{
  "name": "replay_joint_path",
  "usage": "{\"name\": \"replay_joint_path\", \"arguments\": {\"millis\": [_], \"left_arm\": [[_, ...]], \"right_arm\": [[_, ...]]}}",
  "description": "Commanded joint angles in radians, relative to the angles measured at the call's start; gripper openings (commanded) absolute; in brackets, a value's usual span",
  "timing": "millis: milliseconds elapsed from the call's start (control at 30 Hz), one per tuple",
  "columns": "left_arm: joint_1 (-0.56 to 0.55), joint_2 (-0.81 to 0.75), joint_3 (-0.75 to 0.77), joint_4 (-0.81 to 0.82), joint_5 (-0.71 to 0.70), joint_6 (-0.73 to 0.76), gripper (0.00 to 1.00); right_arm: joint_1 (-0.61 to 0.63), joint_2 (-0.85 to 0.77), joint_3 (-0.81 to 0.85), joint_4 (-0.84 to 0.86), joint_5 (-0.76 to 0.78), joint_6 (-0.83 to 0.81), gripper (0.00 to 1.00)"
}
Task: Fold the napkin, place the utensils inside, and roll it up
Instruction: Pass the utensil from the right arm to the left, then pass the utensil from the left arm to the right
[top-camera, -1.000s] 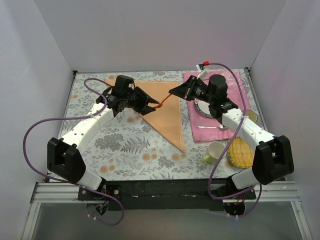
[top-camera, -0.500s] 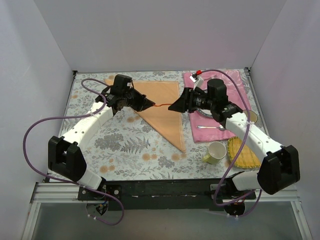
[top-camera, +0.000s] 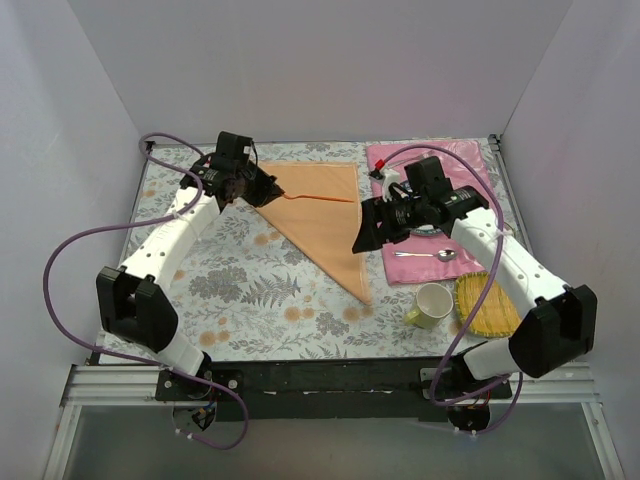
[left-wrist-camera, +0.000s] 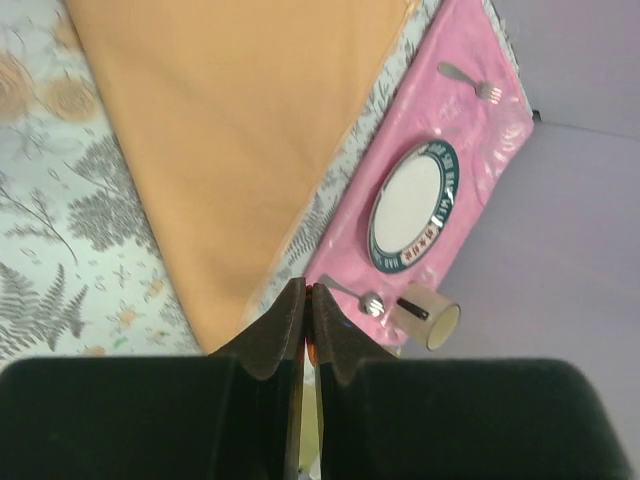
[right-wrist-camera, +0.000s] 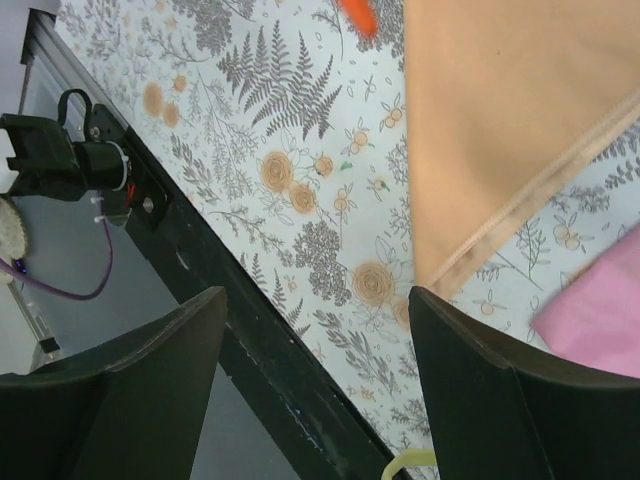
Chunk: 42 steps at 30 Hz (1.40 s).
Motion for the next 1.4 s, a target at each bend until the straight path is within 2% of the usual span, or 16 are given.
{"name": "replay_joint_path", "arguments": {"millis": [0,133,267,333,367,400,567,833,1167,1267,1300,1367], "left_arm": [[0.030,-0.082,0.042,0.047,-0.167,0.174,0.00],[0.058,-0.084,0.053,0.002,-0.218,0.190,0.00],[0.068,-0.091,0.022,0.056,-0.173,0.246,0.00],[0.059,-0.087,0.020,0.080,-0.089,0.328,0.00],[0.055,-0.085,0.020,0.083,-0.054,0.351,0.00],[0.047,-0.084,0.026,0.068,-0.050,0.396,0.00],[0.029,-0.129,-0.036,0.124,0.023,0.501,0.00],[0.026,-0.151,-0.090,0.192,0.062,0.642,0.00],[0.026,-0.148,-0.110,0.209,0.083,0.655,0.00],[0.026,-0.139,-0.102,0.204,0.086,0.652,0.00],[0.026,-0.137,-0.101,0.204,0.085,0.655,0.00],[0.026,-0.134,-0.098,0.195,0.075,0.659,0.00]], "right_arm": [[0.000,-0.105,-0.039,-0.087,0.039,-0.024,0.82],[-0.002,-0.095,0.041,-0.161,0.056,-0.014,0.82],[0.000,-0.102,0.041,-0.058,0.016,0.019,0.84],[0.005,-0.036,0.120,-0.003,-0.015,0.023,0.82],[0.012,0.049,0.165,-0.003,-0.018,0.017,0.81],[0.029,0.093,0.279,-0.024,-0.012,0.008,0.77],[0.080,0.364,0.558,-0.148,0.025,-0.069,0.71],[0.139,0.432,0.558,-0.078,-0.105,-0.060,0.61],[0.192,0.507,0.601,-0.056,-0.078,-0.040,0.49],[0.204,0.527,0.608,-0.040,-0.066,-0.038,0.40],[0.207,0.532,0.610,-0.029,-0.059,-0.035,0.32],[0.215,0.546,0.625,-0.032,-0.052,-0.034,0.23]]}}
